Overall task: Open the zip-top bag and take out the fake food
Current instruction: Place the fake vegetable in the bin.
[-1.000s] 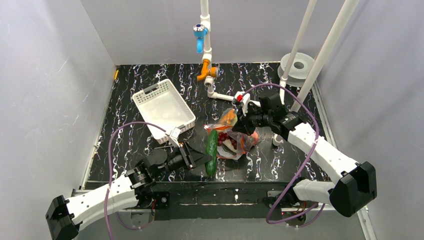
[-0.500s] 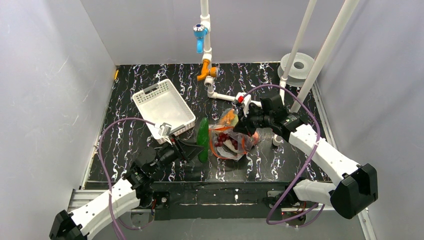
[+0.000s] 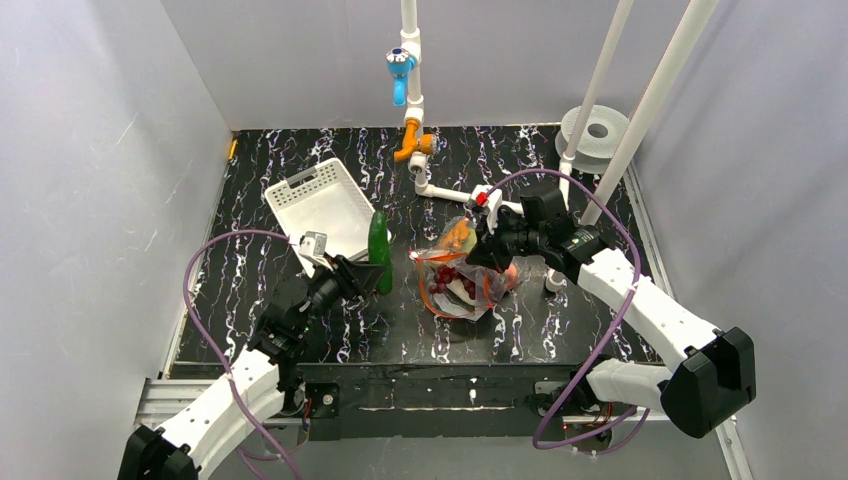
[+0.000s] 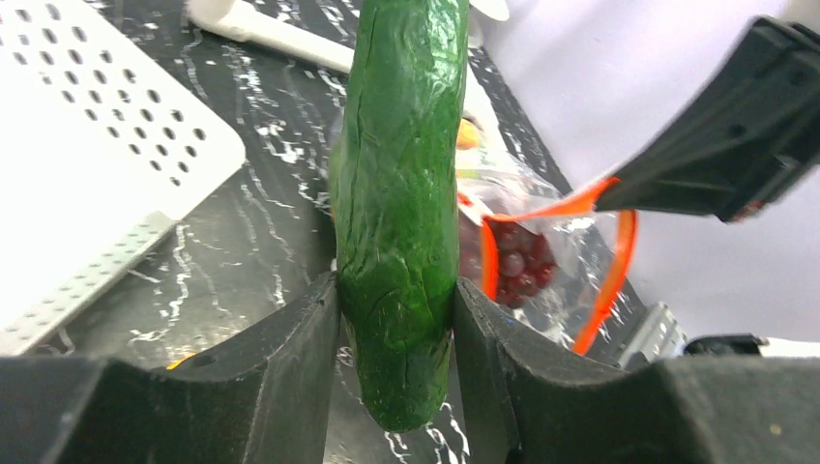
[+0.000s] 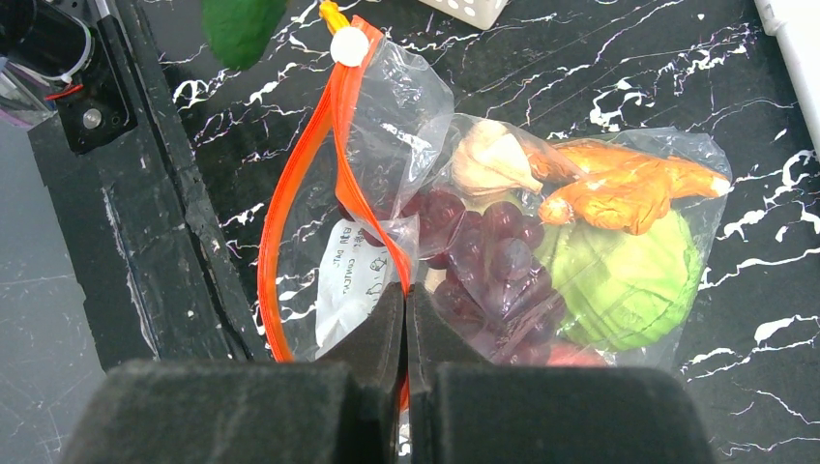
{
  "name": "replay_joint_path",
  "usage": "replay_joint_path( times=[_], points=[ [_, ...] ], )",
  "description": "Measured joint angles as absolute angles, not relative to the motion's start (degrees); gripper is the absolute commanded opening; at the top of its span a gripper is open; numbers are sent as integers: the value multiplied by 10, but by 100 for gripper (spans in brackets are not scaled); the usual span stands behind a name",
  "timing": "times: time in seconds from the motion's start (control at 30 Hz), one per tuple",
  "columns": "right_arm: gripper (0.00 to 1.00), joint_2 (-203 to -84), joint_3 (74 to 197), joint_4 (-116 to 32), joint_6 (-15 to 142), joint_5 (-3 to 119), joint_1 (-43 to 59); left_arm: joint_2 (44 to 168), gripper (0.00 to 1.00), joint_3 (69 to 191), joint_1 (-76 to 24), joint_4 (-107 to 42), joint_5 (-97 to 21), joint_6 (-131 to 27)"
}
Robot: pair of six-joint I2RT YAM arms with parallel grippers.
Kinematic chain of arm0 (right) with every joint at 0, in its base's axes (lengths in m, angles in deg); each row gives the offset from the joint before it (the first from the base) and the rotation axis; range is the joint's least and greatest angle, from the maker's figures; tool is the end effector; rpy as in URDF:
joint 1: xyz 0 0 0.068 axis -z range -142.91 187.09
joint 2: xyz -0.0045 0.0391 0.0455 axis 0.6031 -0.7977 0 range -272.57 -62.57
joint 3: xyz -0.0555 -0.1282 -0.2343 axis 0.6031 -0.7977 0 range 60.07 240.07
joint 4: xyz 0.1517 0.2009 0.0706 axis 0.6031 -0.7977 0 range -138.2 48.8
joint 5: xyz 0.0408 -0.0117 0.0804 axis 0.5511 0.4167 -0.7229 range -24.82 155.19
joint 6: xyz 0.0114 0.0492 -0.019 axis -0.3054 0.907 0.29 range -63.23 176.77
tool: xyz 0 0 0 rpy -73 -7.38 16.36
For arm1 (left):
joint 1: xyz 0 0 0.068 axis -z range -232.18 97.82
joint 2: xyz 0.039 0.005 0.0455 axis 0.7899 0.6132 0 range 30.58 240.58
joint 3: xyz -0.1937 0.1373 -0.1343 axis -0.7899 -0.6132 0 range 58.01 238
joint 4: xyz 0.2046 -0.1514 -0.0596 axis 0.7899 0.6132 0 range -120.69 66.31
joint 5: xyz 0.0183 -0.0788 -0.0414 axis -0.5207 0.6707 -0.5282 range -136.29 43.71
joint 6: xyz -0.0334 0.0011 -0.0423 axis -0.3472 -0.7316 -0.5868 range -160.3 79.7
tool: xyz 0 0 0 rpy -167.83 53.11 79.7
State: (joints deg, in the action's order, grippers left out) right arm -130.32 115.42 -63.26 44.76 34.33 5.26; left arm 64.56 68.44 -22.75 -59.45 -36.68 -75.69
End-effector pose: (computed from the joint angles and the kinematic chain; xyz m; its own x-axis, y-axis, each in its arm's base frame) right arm 0.2099 0.1518 0.3046 -0.3012 -0.3972 -0.8669 -0.8943 0.4331 0.1123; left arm 0.1349 -0.0829 0.2281 -0.3000 -0.4864 -0.8206 0.5588 0.6076 -0.5644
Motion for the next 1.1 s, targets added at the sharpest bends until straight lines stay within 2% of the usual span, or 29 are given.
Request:
replay_joint_path(
  times=[0.2, 0.3, 0.57, 0.83, 0.93, 1.1],
  points=[
    [1, -1303, 1154, -633, 447, 343, 53, 691, 0, 707, -278, -587, -406, -786],
    [1, -1303, 1154, -633, 447, 341, 53, 709, 0, 733, -299, -553, -460, -824],
    [1, -1303, 1154, -633, 447, 338, 53, 785, 0, 820, -356, -461, -515, -892],
    [1, -1303, 1154, -632, 447, 337, 53, 915, 0, 968, -399, -317, -529, -960],
    [1, -1303, 1154, -632, 447, 337, 53, 966, 6, 1013, -411, -285, -524, -975],
    [1, -1303, 1154, -632, 446, 337, 53, 1028, 7, 1047, -429, -254, -510, -992]
  ],
)
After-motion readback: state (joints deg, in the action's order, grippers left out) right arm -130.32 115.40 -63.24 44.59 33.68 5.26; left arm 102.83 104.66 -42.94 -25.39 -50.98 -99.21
